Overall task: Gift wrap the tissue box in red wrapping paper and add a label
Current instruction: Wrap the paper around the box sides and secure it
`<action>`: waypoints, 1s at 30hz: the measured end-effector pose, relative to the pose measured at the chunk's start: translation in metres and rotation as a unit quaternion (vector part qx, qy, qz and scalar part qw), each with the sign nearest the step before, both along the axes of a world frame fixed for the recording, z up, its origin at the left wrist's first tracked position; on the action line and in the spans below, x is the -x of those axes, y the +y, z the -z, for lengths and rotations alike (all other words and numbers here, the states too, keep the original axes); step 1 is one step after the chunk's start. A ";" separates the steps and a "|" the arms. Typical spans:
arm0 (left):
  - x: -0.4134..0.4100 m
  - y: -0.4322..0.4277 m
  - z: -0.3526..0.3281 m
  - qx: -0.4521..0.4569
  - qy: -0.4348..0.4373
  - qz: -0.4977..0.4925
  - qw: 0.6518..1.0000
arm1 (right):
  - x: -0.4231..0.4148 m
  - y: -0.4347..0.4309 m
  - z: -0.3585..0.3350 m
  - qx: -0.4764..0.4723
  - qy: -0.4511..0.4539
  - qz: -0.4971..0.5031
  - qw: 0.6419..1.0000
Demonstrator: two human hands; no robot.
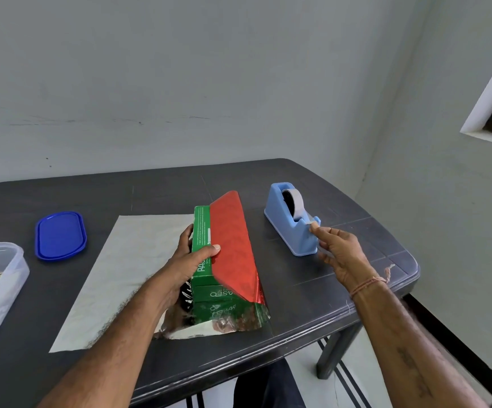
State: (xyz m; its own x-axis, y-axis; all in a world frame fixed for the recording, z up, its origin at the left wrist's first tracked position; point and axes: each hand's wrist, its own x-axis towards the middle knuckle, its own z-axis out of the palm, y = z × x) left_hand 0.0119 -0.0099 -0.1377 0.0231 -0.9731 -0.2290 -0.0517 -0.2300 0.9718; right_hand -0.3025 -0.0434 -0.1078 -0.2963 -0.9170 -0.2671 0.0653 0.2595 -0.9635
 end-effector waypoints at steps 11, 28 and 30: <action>0.002 0.001 -0.001 -0.003 0.006 -0.005 1.000 | 0.008 -0.005 0.000 0.000 -0.067 -0.024 0.997; 0.003 0.004 -0.005 -0.007 0.006 -0.002 1.000 | 0.001 0.005 0.024 0.024 -0.142 0.002 0.990; 0.003 0.004 -0.005 -0.006 0.008 -0.003 1.000 | 0.002 0.006 0.027 0.030 -0.146 0.001 0.989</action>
State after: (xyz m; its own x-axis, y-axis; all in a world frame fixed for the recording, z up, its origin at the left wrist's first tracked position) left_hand 0.0086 -0.0055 -0.1327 0.0255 -0.9703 -0.2406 -0.0356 -0.2415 0.9698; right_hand -0.3043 -0.0375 -0.1343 -0.2162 -0.9336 -0.2858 0.3425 0.2016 -0.9176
